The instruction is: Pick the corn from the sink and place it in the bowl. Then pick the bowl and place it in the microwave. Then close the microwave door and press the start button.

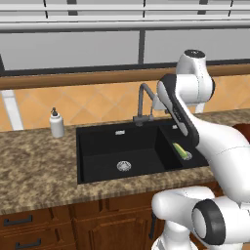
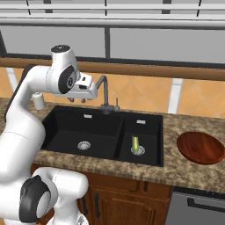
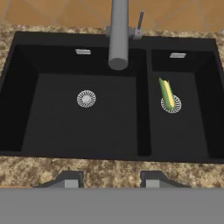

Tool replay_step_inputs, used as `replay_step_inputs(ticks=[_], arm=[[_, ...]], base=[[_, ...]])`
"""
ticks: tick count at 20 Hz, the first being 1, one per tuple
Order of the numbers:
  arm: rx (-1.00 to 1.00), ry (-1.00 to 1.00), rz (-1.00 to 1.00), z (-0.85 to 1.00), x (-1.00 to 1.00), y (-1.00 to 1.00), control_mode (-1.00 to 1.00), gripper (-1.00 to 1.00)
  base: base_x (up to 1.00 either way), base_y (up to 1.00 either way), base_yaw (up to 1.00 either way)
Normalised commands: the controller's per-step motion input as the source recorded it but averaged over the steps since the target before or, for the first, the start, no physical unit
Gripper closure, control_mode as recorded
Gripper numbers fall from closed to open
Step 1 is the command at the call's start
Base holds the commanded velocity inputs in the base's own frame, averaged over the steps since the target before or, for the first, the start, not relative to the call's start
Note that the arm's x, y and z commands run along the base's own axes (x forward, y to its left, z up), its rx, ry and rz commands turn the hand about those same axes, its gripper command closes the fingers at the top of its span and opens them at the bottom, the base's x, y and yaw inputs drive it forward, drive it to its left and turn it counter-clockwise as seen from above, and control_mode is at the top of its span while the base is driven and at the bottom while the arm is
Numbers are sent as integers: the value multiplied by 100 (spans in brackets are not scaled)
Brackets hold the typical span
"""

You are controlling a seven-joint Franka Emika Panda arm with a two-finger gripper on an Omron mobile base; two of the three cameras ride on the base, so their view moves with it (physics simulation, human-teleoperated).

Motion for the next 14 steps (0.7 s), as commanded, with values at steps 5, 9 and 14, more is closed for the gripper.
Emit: replay_step_inputs(ticks=[5,9,14], arm=[[-2,0,0,-7,-11,-1,-100,-100],[-12,0,1,-64,1,-78,-100,-100],[-1,17,0,-55,6,-100,-100,-100]], base=[[0,0,0],[0,0,0],[0,0,0]])
